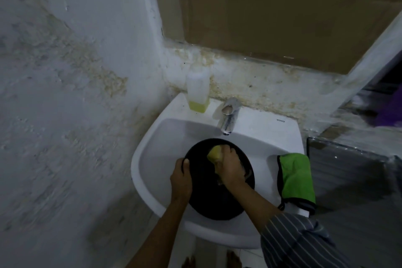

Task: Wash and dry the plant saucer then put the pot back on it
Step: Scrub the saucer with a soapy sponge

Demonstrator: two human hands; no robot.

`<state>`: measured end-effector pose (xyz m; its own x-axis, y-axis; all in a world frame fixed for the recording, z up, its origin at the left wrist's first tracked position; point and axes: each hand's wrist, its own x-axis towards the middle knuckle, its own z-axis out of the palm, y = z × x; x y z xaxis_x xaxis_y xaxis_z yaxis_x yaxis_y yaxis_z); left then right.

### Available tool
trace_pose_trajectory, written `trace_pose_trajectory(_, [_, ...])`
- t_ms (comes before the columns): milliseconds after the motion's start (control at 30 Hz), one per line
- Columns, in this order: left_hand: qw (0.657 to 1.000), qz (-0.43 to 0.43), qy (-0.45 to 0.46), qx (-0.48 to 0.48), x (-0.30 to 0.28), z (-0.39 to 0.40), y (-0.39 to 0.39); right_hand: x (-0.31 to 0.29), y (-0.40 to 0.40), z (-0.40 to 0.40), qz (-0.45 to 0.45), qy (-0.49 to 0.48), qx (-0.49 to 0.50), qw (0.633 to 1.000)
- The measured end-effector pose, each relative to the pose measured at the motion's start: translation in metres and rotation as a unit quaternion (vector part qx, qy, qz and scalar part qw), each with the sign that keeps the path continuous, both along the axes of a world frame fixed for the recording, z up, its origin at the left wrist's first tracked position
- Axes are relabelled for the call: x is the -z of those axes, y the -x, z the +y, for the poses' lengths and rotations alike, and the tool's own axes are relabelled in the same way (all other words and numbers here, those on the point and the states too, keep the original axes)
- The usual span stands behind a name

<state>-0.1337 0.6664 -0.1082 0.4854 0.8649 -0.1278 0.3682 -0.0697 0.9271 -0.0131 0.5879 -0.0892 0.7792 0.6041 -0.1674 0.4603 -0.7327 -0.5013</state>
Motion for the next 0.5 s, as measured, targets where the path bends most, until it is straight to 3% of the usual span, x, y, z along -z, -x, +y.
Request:
trace_pose_trajectory(200, [0.999, -0.030, -0.004, -0.015, -0.001, 0.010, -0.003, -0.007, 0.026, 0.011, -0.001, -0.014, -0.216, 0.976])
trace_pose_trajectory(267, [0.999, -0.031, -0.014, 0.003, -0.001, 0.011, 0.002, -0.008, 0.010, 0.001, -0.010, -0.020, -0.157, 0.987])
trace_pose_trajectory(367, [0.999, -0.028, -0.037, 0.009, -0.001, 0.012, 0.004, -0.011, -0.012, -0.005, -0.022, -0.011, 0.009, 1.000])
trace_pose_trajectory(433, [0.999, -0.024, -0.042, 0.018, -0.005, 0.014, -0.002, -0.017, 0.002, 0.004, -0.012, -0.035, -0.005, 0.999])
trace_pose_trajectory(500, [0.999, -0.021, -0.032, 0.018, -0.008, 0.019, -0.007, -0.019, 0.035, 0.019, -0.004, -0.079, -0.116, 0.990])
